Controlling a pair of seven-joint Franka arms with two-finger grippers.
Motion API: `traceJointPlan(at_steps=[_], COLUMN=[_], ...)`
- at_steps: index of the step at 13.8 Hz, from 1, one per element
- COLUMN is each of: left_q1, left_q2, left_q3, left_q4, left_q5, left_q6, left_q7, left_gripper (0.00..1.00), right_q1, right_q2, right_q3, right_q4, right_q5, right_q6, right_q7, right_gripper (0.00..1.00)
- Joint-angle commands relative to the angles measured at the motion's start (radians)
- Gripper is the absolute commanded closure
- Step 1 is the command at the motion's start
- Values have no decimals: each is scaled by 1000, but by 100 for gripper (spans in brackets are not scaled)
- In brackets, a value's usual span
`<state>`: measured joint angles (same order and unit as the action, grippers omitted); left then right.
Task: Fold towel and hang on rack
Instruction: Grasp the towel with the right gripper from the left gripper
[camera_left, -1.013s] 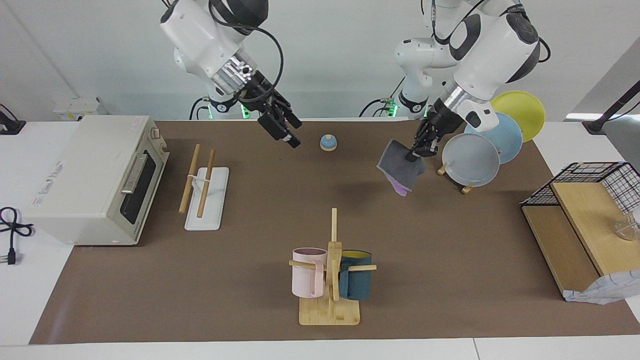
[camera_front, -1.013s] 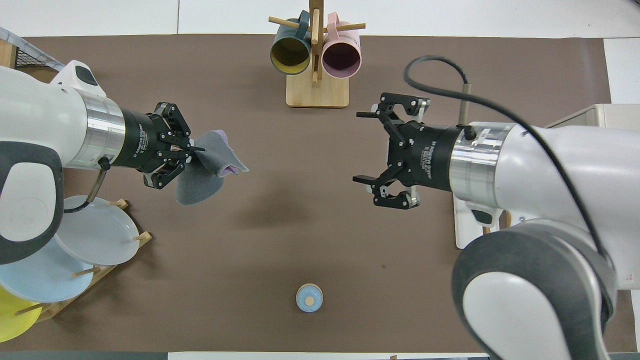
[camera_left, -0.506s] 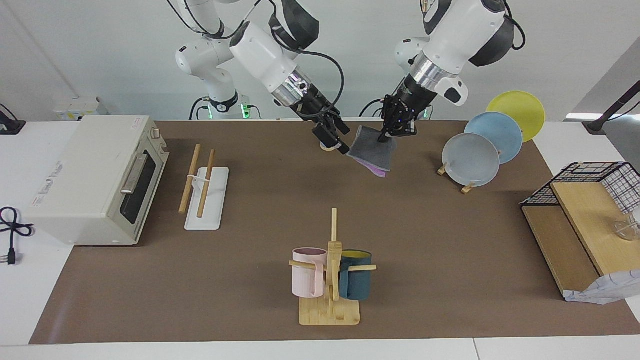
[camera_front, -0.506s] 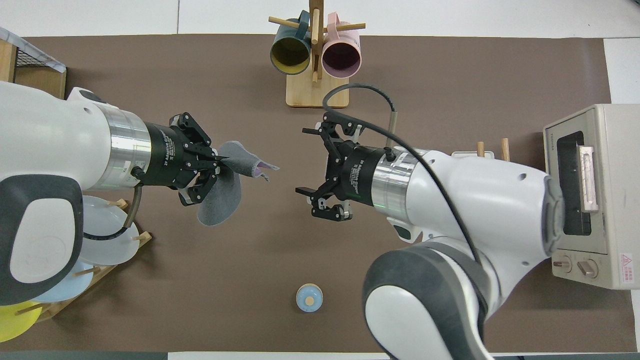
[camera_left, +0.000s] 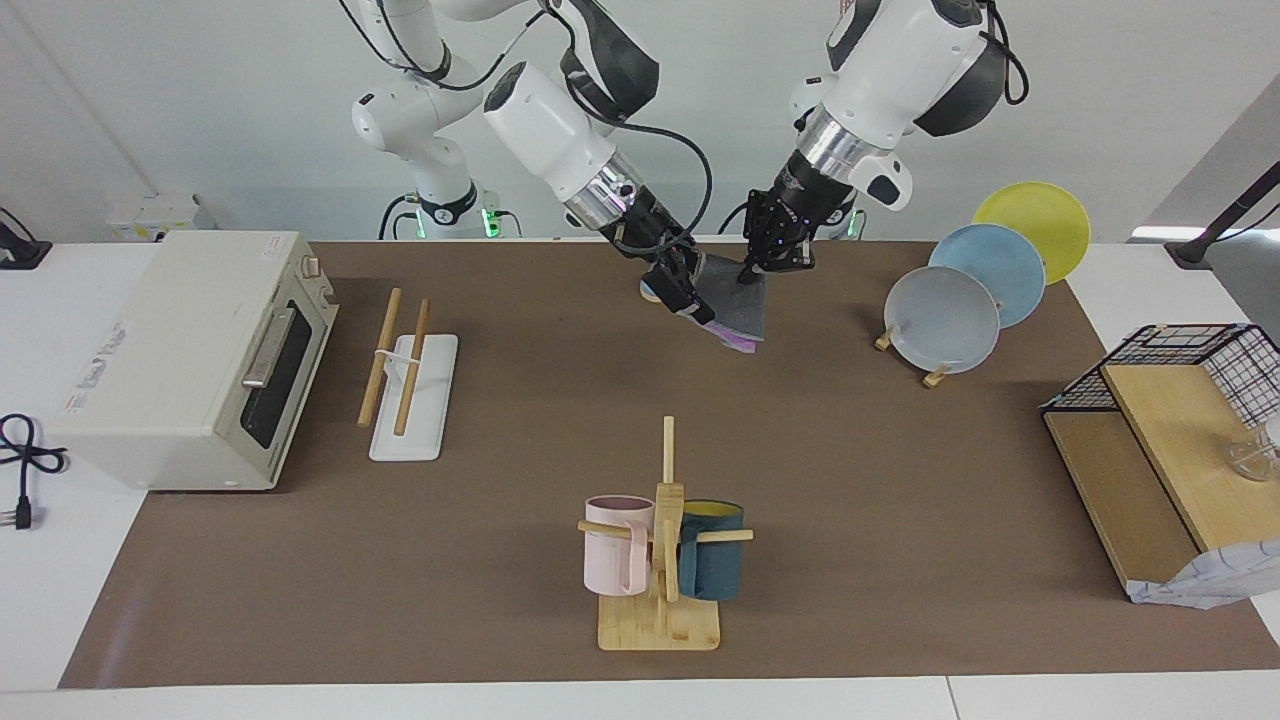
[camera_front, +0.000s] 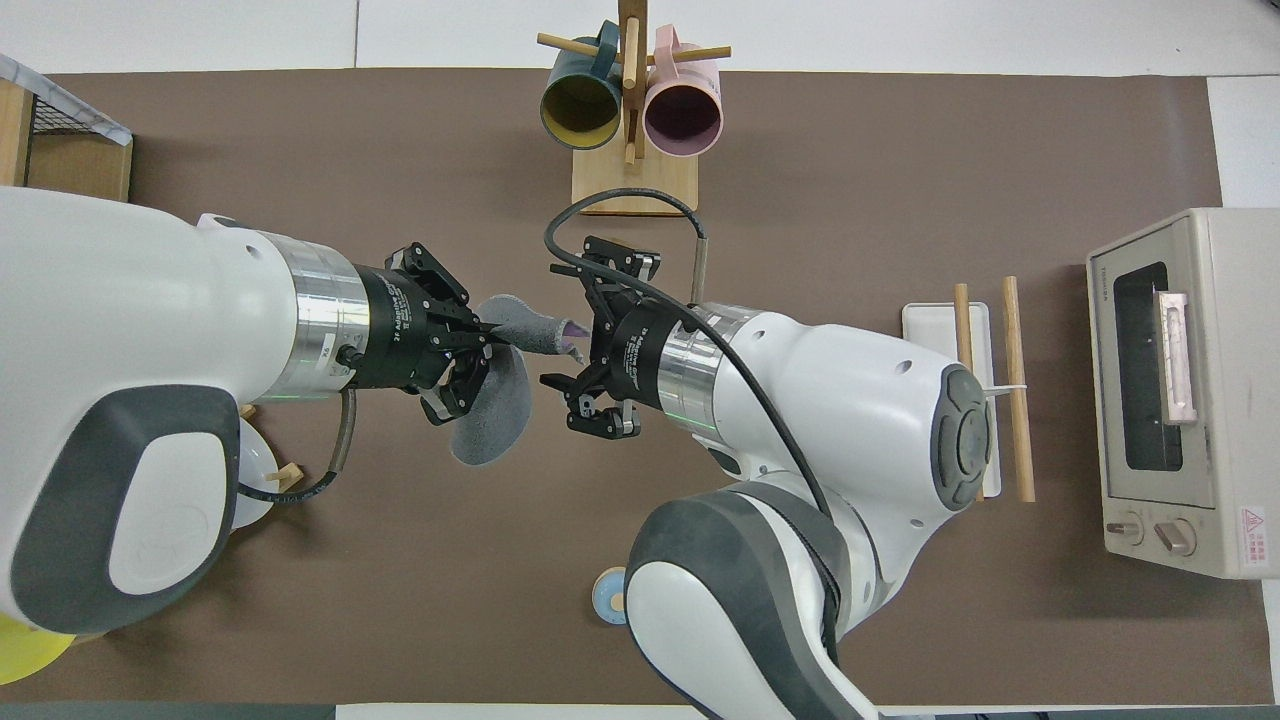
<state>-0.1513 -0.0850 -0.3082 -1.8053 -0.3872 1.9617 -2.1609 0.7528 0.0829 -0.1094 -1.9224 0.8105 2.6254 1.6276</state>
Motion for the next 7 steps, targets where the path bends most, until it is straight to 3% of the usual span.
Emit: traceJointPlan(at_steps=[1, 2, 4, 5, 7], left_q1=[-7, -7, -7, -7, -7], left_q2=[-36, -36, -36, -36, -36], left_q3=[9, 9, 9, 9, 9], left_q4=[-39, -40, -39, -40, -40], left_q5=[-18, -18, -18, -18, -18], left_q6=[23, 25, 25, 25, 25], left_q7=[-19, -22, -27, -28, -31], left_gripper=[100, 100, 100, 100, 100], right_q1=[-3, -3, -4, -4, -3], right_q2=[23, 23, 23, 23, 23], right_q3=[0, 0, 0, 0, 0], right_q4=[33, 36, 36, 36, 36], right_q5=[19, 19, 21, 21, 21], right_q6=[7, 5, 1, -4, -7], right_q7=[-51, -72, -107, -110, -113], right_gripper=[10, 29, 94, 100, 100])
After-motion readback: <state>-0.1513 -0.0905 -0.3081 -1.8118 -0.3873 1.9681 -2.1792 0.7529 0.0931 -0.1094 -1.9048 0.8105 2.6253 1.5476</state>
